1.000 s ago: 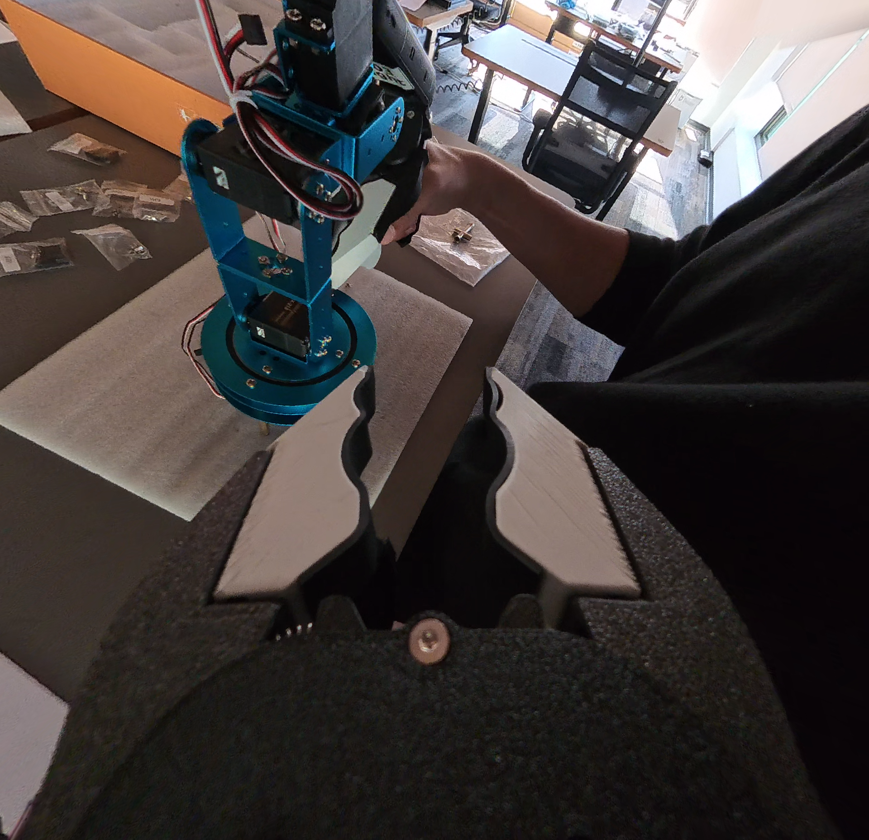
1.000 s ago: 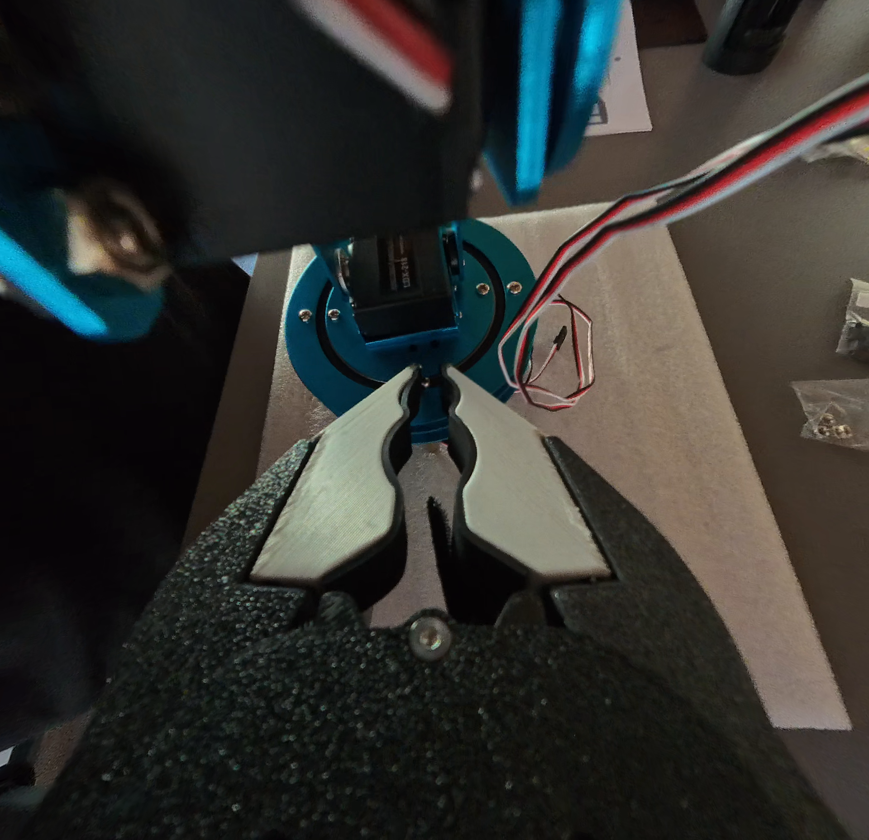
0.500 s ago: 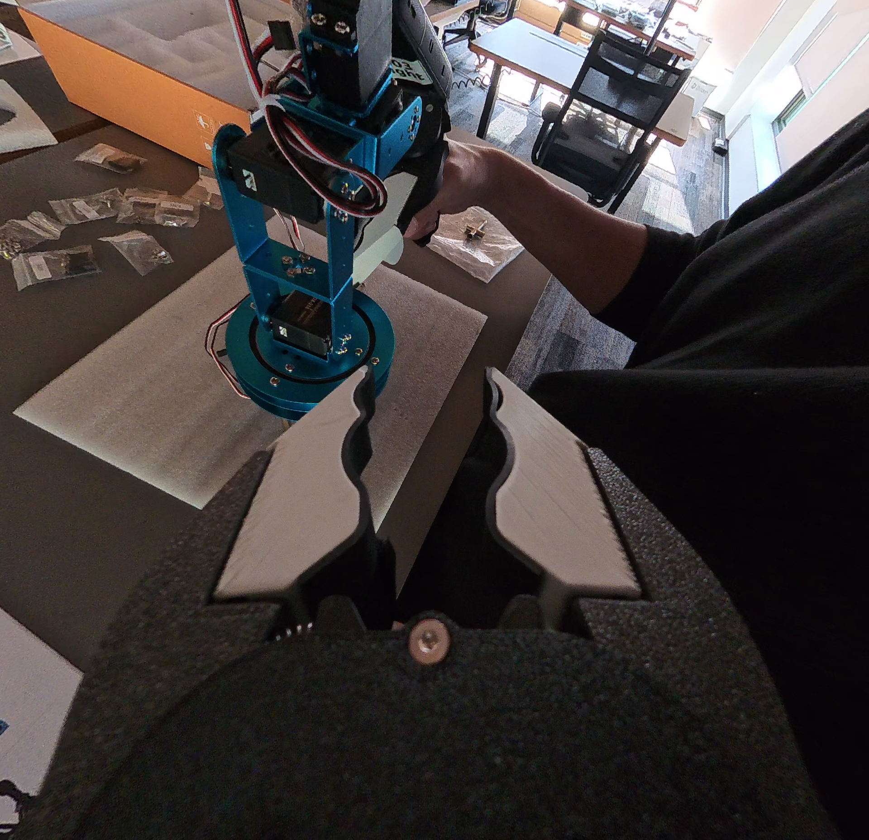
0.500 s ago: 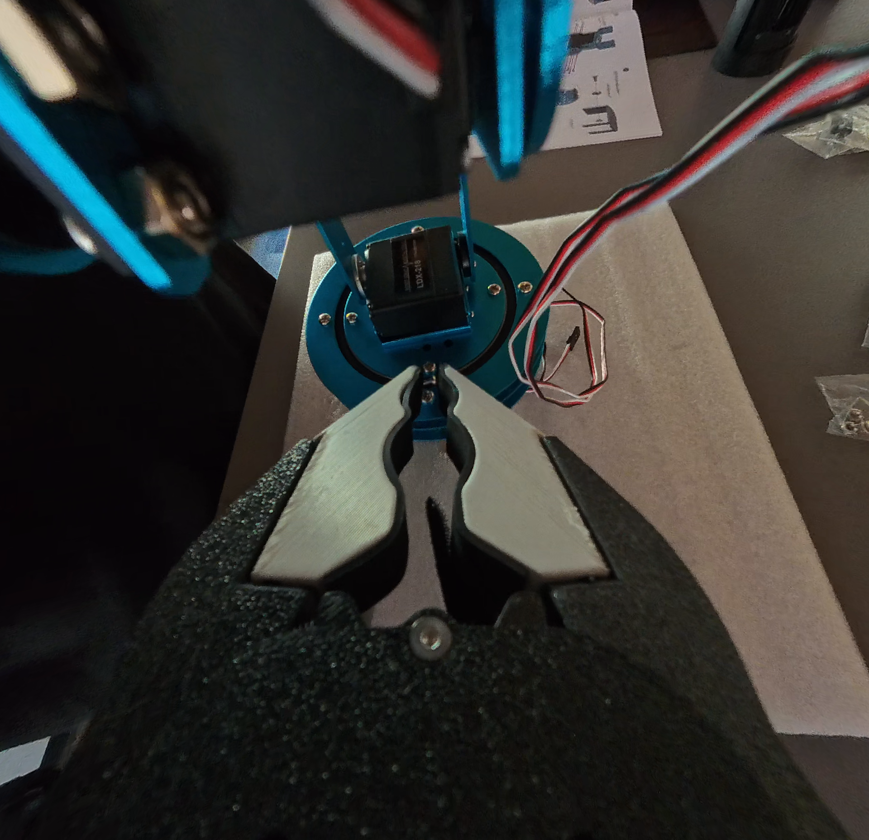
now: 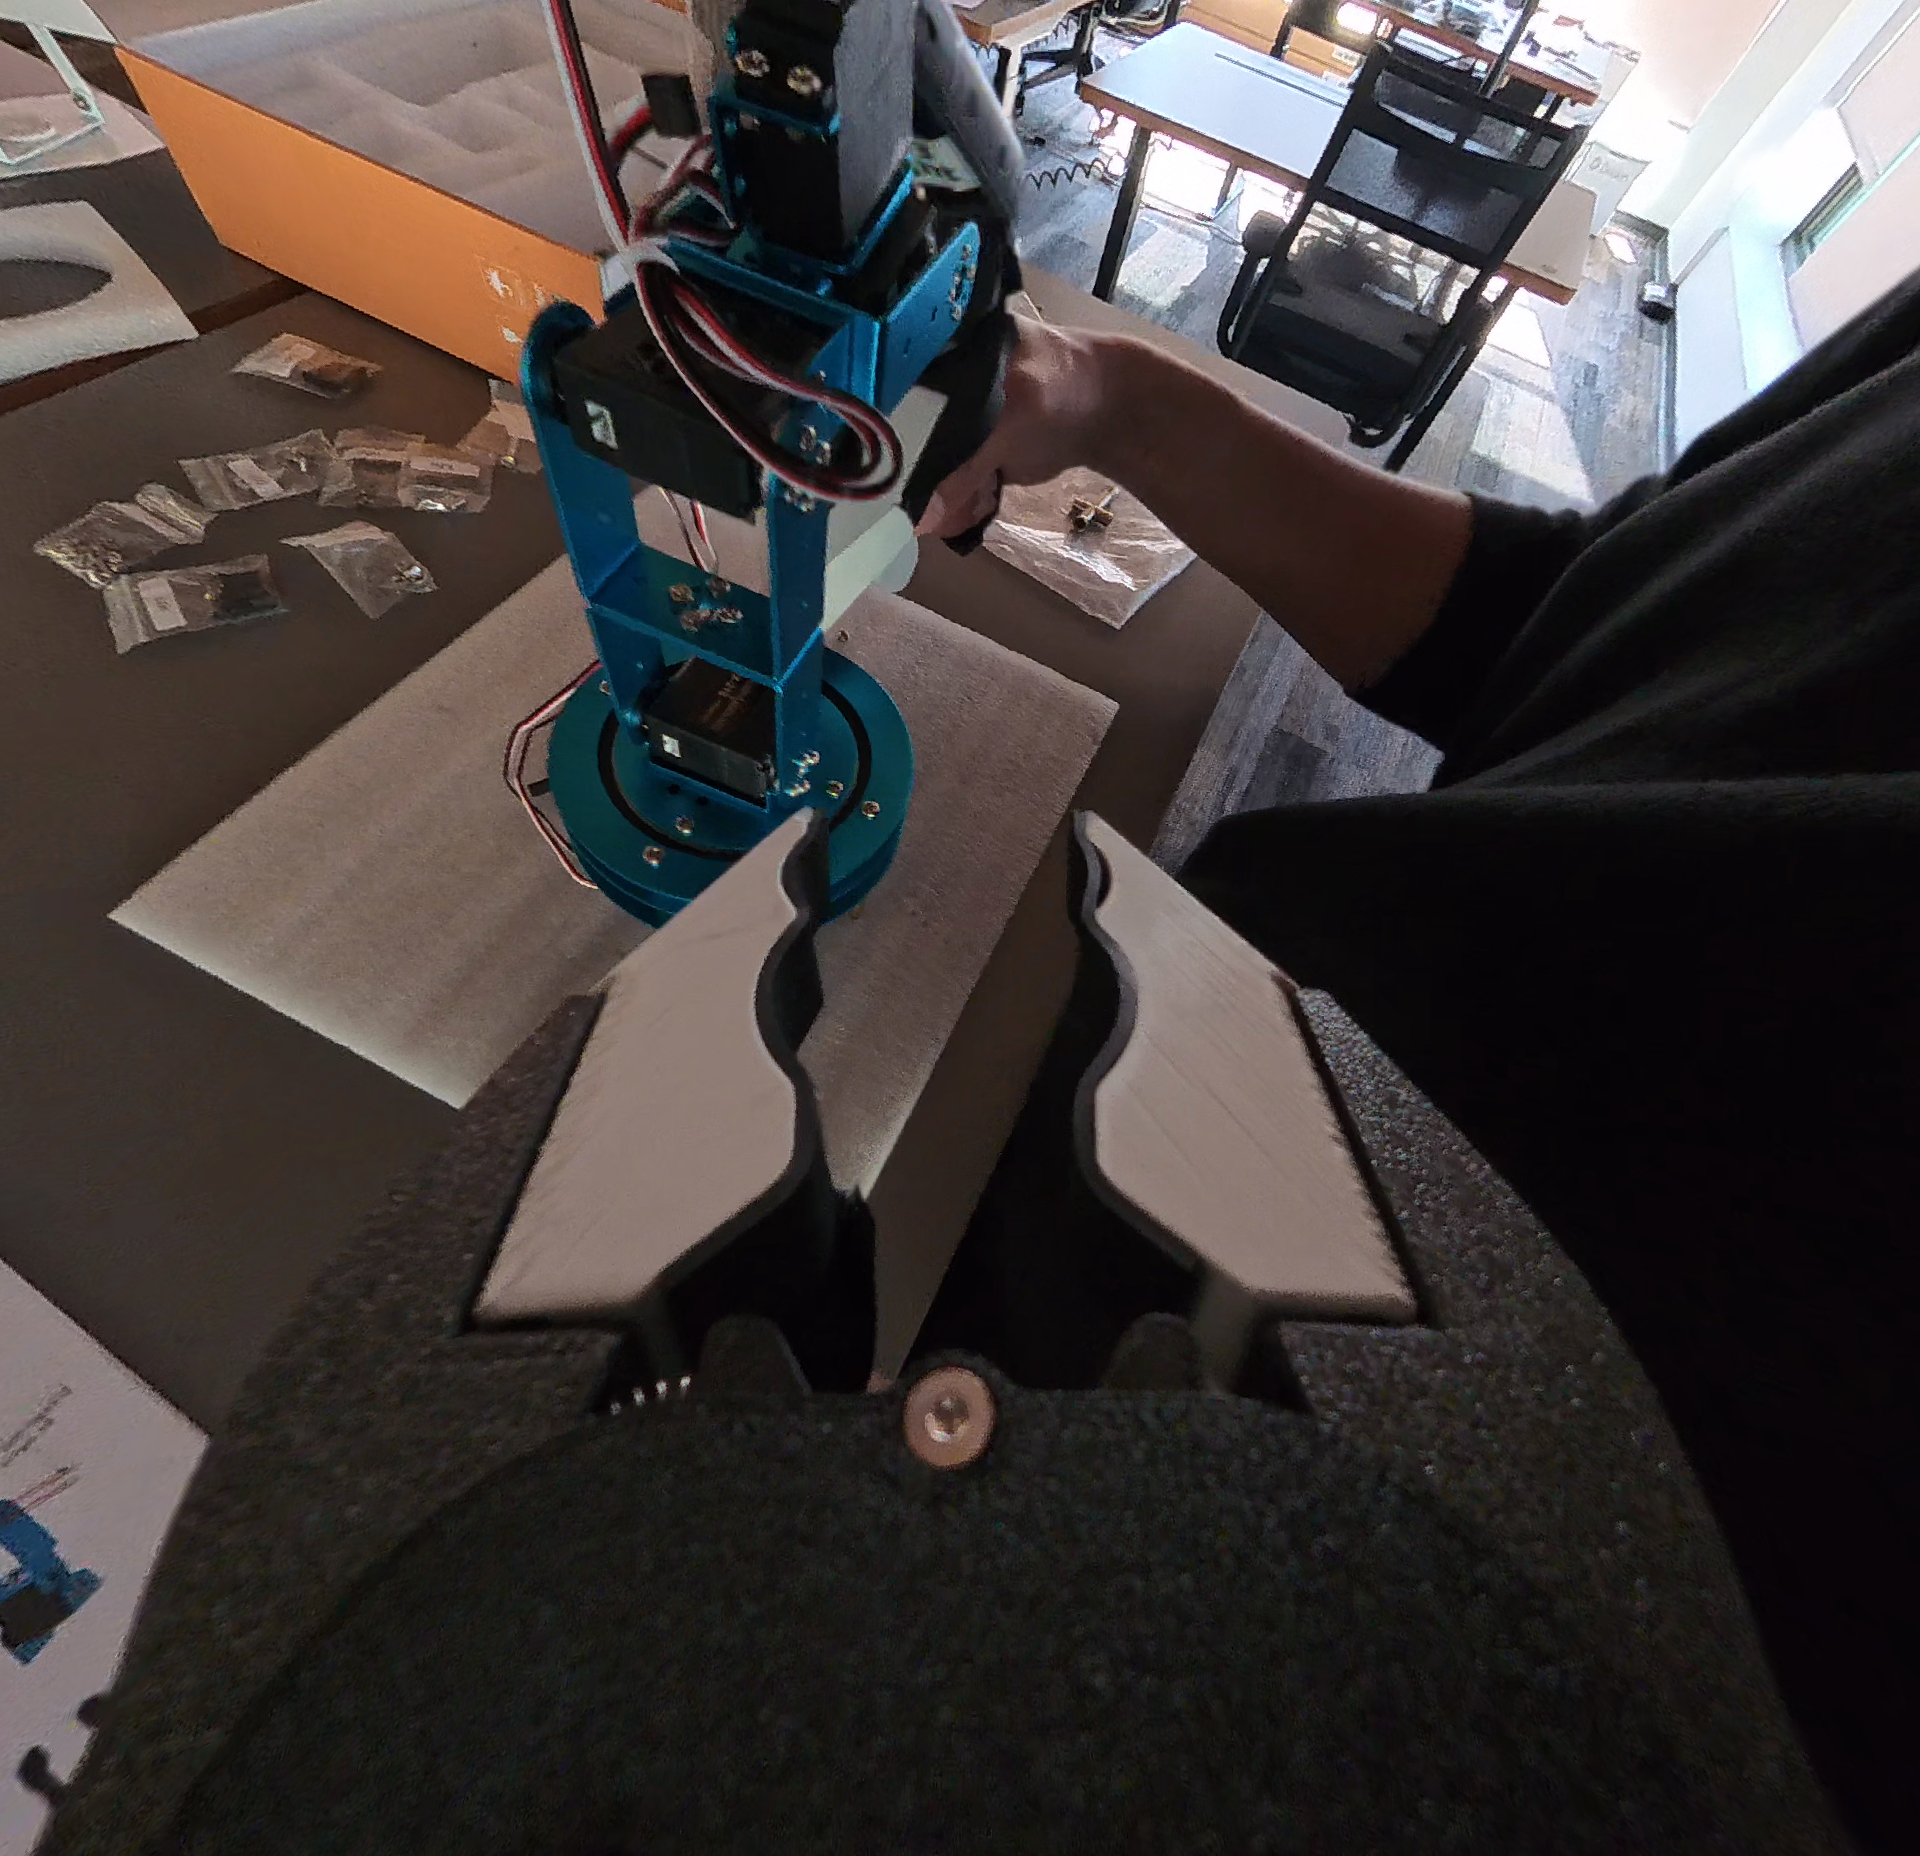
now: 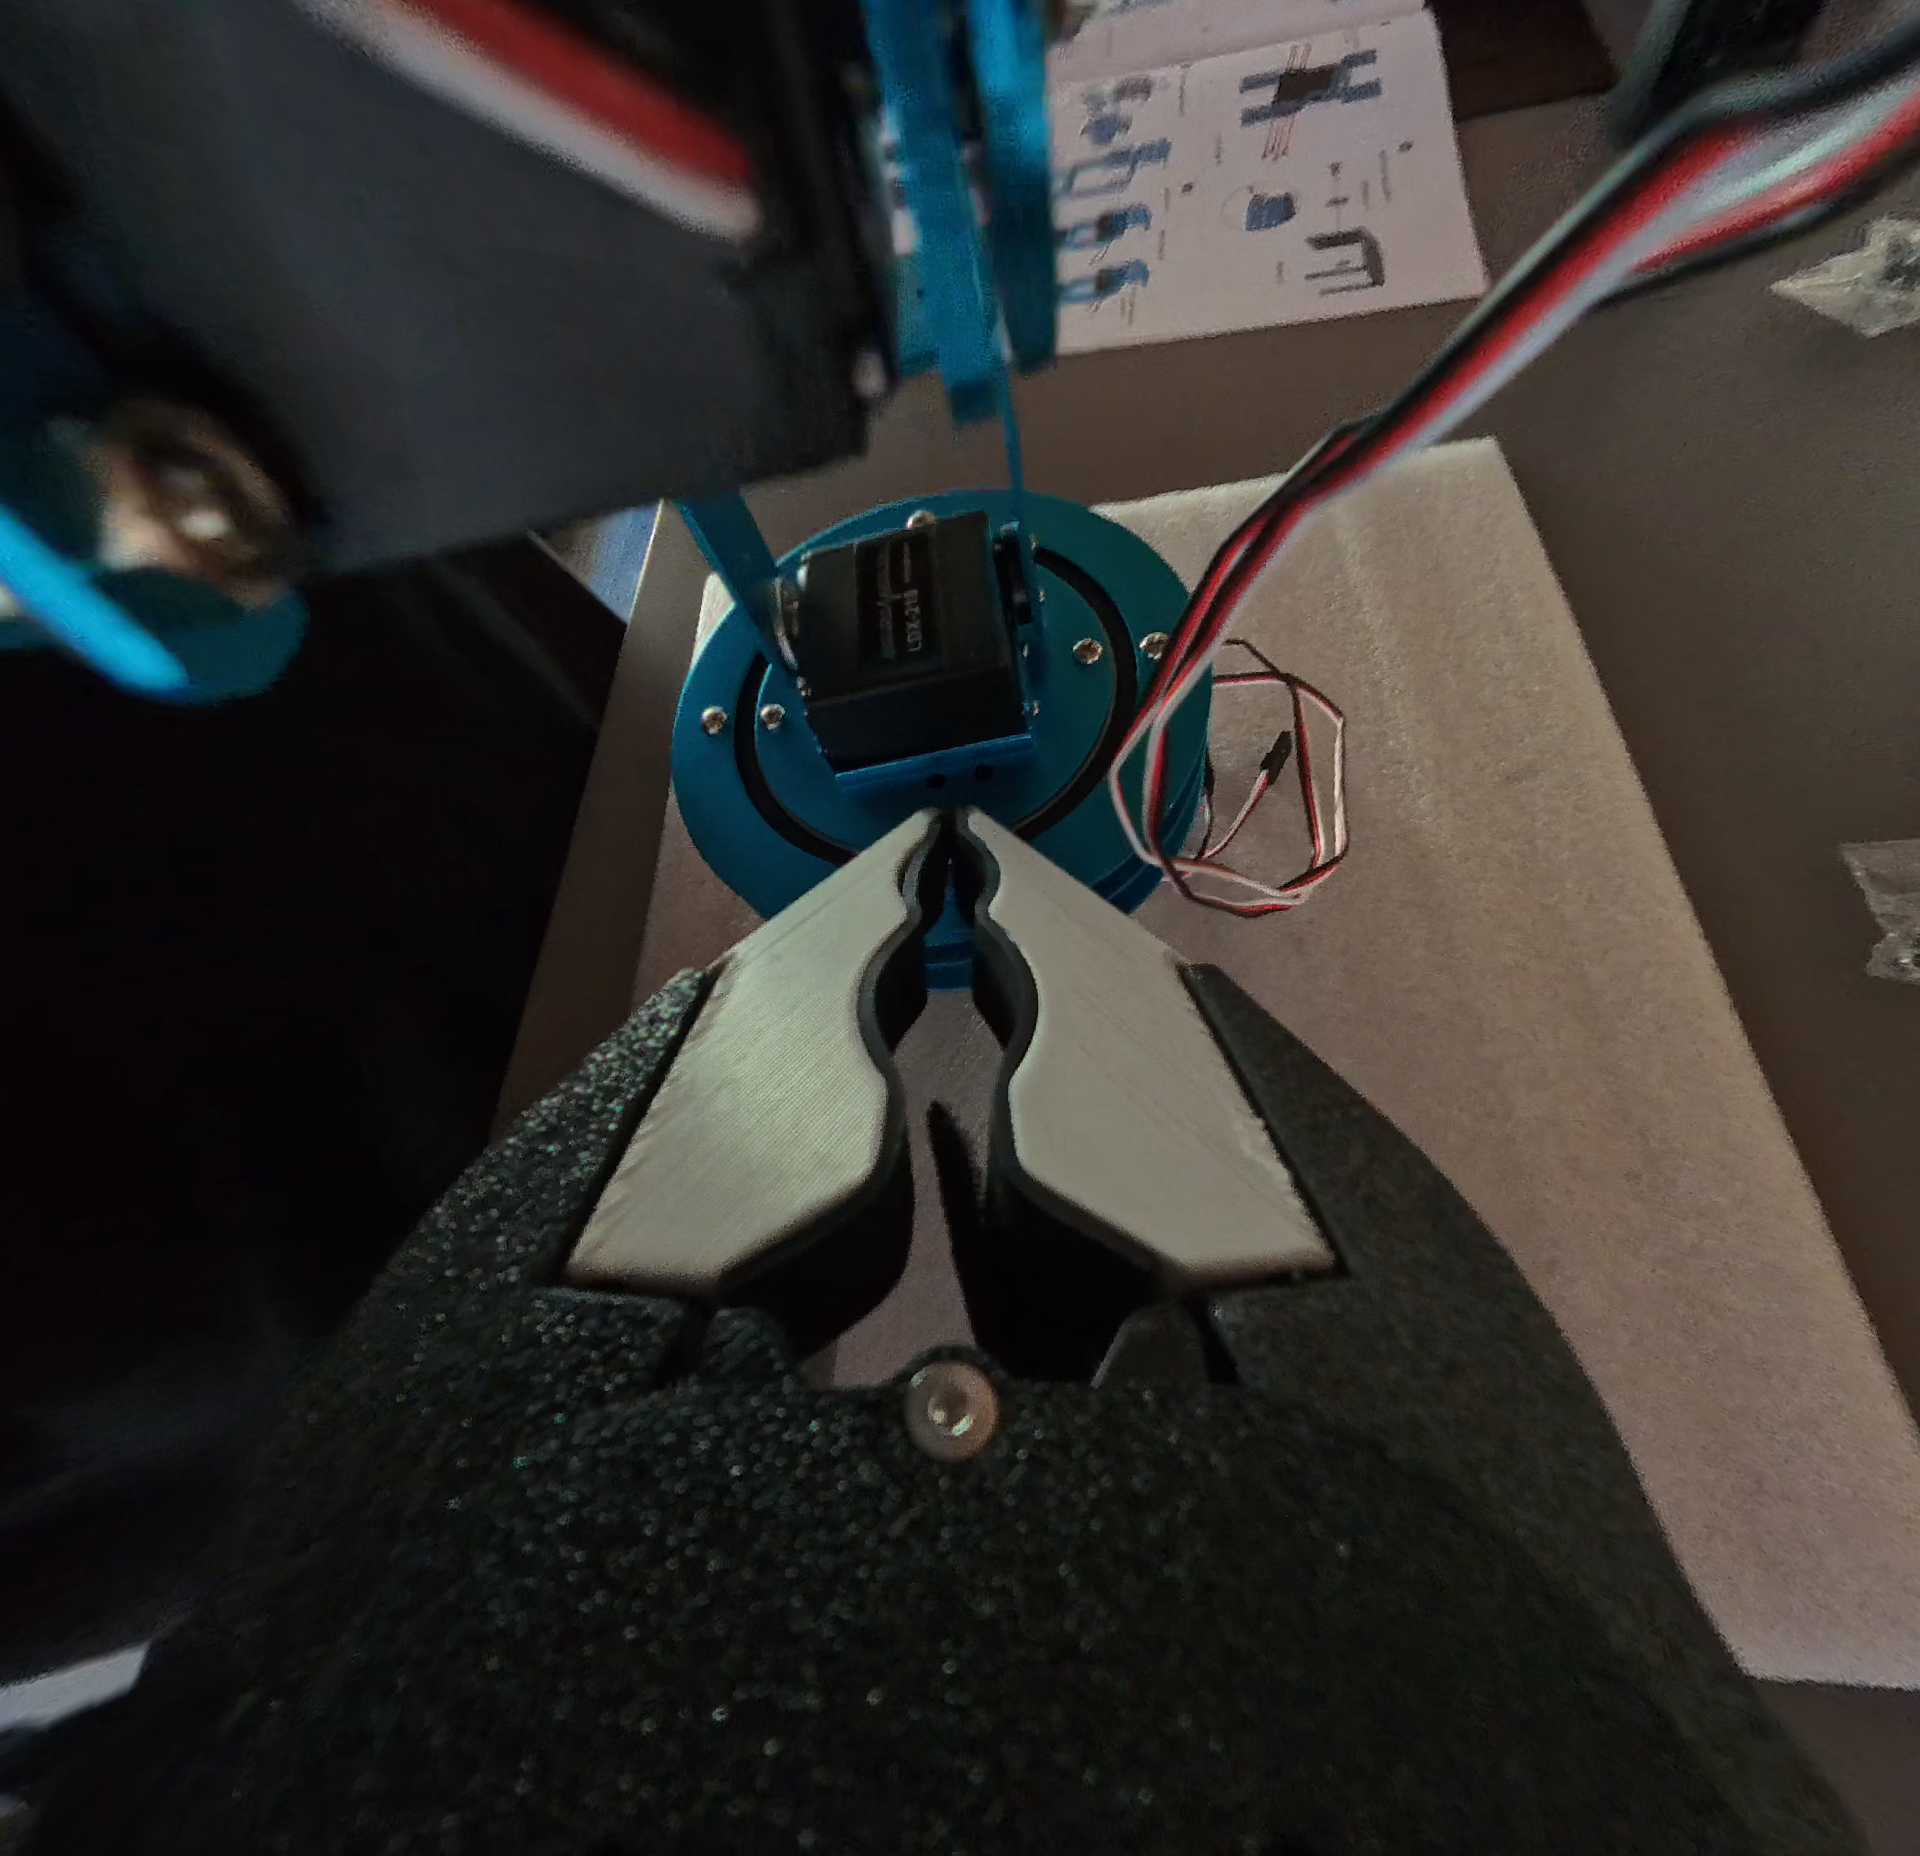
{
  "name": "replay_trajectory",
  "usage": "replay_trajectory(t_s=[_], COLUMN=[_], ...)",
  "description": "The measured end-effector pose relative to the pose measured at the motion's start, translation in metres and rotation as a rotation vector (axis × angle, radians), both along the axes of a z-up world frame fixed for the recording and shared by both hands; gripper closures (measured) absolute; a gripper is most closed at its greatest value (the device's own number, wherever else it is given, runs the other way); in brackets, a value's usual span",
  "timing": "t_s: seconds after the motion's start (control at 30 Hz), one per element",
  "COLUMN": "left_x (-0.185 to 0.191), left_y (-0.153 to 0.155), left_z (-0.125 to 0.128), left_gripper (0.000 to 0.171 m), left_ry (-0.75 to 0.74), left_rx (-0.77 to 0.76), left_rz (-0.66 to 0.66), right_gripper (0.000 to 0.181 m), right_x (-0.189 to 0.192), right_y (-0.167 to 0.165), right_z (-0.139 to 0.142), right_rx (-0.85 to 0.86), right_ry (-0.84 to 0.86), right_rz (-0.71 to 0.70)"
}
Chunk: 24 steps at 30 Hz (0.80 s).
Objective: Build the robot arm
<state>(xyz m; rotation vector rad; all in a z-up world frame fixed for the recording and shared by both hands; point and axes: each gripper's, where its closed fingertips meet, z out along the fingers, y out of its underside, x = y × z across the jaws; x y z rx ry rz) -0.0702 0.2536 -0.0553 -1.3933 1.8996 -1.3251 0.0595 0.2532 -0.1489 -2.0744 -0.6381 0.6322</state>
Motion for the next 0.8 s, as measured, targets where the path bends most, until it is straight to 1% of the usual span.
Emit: replay_trajectory(t_s=[0.1,0.17,0.23,0.27,0.37,0.43,0.47,0.53,0.6,0.67,0.7,0.8], left_x=[0.008,0.014,0.019,0.021,0.026,0.028,0.029,0.029,0.029,0.028,0.027,0.024], left_y=[0.005,0.008,0.009,0.009,0.010,0.009,0.009,0.008,0.007,0.007,0.007,0.008], left_z=[0.004,0.009,0.012,0.012,0.011,0.010,0.010,0.010,0.009,0.007,0.007,0.004], left_gripper=[0.126,0.127,0.127,0.127,0.127,0.127,0.127,0.127,0.127,0.127,0.127,0.127], left_ry=[-0.004,-0.013,-0.016,-0.011,0.008,0.015,0.018,0.022,0.027,0.032,0.033,0.035], left_rx=[0.022,0.029,0.030,0.032,0.051,0.065,0.073,0.089,0.094,0.088,0.084,0.073], left_rz=[0.023,0.030,0.028,0.023,0.002,-0.021,-0.031,-0.046,-0.050,-0.047,-0.044,-0.031], right_gripper=[0.181,0.181,0.181,0.181,0.178,0.164,0.163,0.162,0.163,0.164,0.167,0.169], right_x=[0.005,0.012,0.023,0.021,0.002,0.002,0.002,0.002,-0.003,-0.003,-0.005,-0.008], right_y=[0.002,0.003,0.003,0.000,-0.010,-0.009,-0.008,-0.004,-0.005,-0.005,-0.007,-0.012], right_z=[0.015,0.024,0.025,0.021,0.011,0.005,0.005,0.007,0.002,-0.006,-0.005,-0.005], right_rx=[0.082,0.133,0.150,0.133,0.078,0.045,0.047,0.065,0.033,0.002,0.000,-0.011], right_ry=[0.047,0.061,0.050,0.033,0.038,0.026,0.021,0.008,-0.007,-0.040,-0.033,-0.029], right_rz=[-0.079,-0.159,-0.260,-0.264,-0.175,-0.143,-0.124,-0.093,-0.049,-0.040,-0.029,-0.028])
